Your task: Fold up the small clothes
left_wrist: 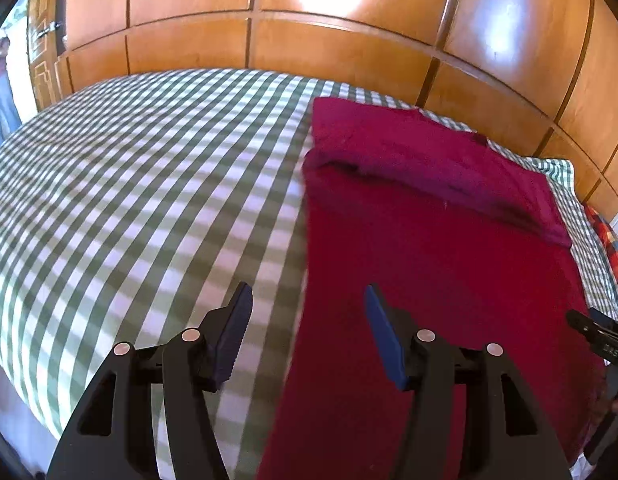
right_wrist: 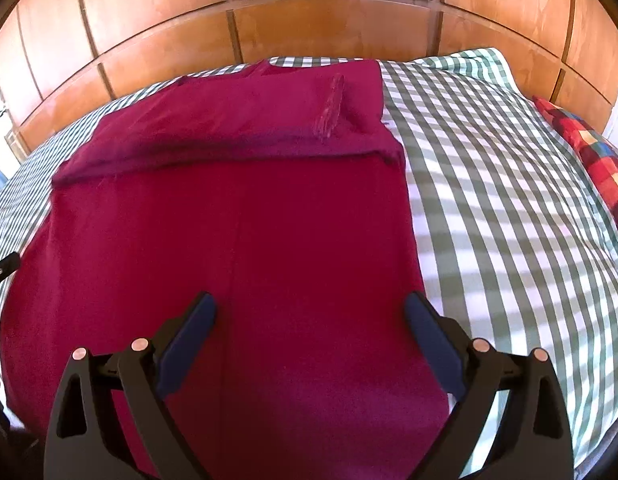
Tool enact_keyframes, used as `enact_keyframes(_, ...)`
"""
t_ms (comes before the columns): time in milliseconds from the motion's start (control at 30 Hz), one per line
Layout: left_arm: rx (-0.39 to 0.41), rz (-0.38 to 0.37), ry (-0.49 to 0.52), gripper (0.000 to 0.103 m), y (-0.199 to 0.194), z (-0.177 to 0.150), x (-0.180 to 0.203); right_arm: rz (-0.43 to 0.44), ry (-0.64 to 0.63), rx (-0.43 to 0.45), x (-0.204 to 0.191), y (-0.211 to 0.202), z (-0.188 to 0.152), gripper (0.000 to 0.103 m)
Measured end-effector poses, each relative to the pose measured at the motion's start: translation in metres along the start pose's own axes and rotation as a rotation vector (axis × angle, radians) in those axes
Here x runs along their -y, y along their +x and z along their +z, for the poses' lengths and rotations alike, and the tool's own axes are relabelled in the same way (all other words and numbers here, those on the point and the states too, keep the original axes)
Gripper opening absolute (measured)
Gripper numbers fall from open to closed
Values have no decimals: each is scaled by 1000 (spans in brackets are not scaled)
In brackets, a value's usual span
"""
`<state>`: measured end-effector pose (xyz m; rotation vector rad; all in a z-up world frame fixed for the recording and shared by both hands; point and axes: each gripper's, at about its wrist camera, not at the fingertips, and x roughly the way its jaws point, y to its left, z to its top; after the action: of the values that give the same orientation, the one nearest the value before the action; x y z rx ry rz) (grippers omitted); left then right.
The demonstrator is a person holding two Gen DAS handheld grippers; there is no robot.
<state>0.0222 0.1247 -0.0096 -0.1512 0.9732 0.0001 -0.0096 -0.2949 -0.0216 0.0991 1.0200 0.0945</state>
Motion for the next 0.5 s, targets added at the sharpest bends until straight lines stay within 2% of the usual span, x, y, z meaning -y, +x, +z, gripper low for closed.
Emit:
enact_keyframes(200,-19,-38,-3,57,-15,-16,-20,-8,18,-14,18,-26,-19,95)
enact_keyframes(267,-34,-67,16,63,-22,-24,-26,-3,62,-28,31,-33,-28,95)
enact_keyframes(400,-63,-116,65,66,-37,-43,-29,74,150,-102,58,-42,-54,93)
enact_keyframes(500,-96,-146,94,66,-46,-56,-30,108,139,-139,59,-52,-70,86)
